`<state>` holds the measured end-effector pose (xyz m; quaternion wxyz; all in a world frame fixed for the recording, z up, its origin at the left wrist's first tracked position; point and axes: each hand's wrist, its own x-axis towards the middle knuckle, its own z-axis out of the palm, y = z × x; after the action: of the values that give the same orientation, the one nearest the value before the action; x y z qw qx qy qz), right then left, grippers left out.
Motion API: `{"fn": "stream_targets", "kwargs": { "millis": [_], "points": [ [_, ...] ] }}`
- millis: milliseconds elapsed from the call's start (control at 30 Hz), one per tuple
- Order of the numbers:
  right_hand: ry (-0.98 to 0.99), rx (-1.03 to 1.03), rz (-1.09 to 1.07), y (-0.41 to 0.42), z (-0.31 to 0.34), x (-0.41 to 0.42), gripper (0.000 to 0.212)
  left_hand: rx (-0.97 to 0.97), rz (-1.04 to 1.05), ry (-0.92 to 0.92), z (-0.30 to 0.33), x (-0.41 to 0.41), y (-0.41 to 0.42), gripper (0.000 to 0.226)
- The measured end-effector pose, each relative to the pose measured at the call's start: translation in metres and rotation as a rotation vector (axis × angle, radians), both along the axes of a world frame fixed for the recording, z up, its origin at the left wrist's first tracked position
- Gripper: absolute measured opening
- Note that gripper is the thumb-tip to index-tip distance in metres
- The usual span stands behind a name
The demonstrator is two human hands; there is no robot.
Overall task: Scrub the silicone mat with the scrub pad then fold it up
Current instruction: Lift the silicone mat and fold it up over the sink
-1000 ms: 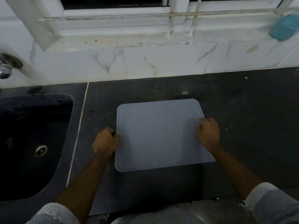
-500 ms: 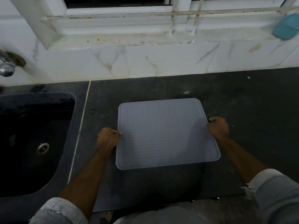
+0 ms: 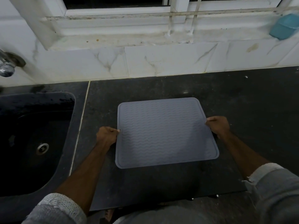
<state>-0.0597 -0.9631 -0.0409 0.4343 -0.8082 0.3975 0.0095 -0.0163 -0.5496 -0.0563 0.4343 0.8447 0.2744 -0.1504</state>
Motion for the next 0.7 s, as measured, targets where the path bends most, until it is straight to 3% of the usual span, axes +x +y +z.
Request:
{"fn": "stream_targets", "kwargs": {
  "millis": [267,433,700],
  "points": [
    [0.023,0.014,-0.014,0.0,0.006,-0.002,0.016,-0.215,0.094,-0.039,0.001,-0.008,0.0,0.015],
    [0.016,0.021,0.095,0.011,0.03,-0.002,0.008,-0.361,0.127,-0.117,0.026,-0.011,-0.01,0.007],
    [-0.256,0.342,0.265,0.091,0.086,0.006,0.013,-0.551,-0.014,-0.26,0.083,-0.017,-0.078,0.005]
  ]
}}
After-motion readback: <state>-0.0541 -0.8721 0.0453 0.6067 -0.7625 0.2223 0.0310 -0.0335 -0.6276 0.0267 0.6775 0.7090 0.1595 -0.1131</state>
